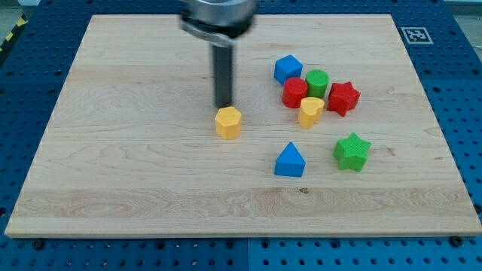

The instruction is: Push the green circle and red circle to the center

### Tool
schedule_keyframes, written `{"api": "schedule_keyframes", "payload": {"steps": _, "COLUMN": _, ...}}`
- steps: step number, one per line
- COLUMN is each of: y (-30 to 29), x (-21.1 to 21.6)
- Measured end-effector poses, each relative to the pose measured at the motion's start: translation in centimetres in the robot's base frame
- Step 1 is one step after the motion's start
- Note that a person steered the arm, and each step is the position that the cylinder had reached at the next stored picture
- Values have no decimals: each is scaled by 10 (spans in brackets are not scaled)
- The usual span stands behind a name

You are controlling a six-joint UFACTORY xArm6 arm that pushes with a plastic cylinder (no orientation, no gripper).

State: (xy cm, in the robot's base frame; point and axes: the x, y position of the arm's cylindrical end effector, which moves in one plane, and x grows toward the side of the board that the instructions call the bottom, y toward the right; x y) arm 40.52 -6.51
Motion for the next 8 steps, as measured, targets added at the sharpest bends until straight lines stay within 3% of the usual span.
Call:
{"api": "schedule_keyframes", "payload": {"steps": 1, "y": -42, "x": -56}}
{"api": "schedule_keyframes", "payload": {"steps": 2, "y": 6, "x": -84}}
{"api": "schedule_keyframes", "payload": {"steps": 3, "y": 69, "x": -143}}
{"api": "schedule_keyframes", "payload": {"steps": 4, "y": 163, "x": -149}}
{"api": "schedule_keyframes", "payload": {"steps": 5, "y": 236, "x": -90}}
{"api": "schedule_keyframes", "payload": {"steps": 6, "y": 224, "x": -29}}
{"api": "schedule_keyframes", "payload": {"steps": 8, "y": 68, "x": -28}}
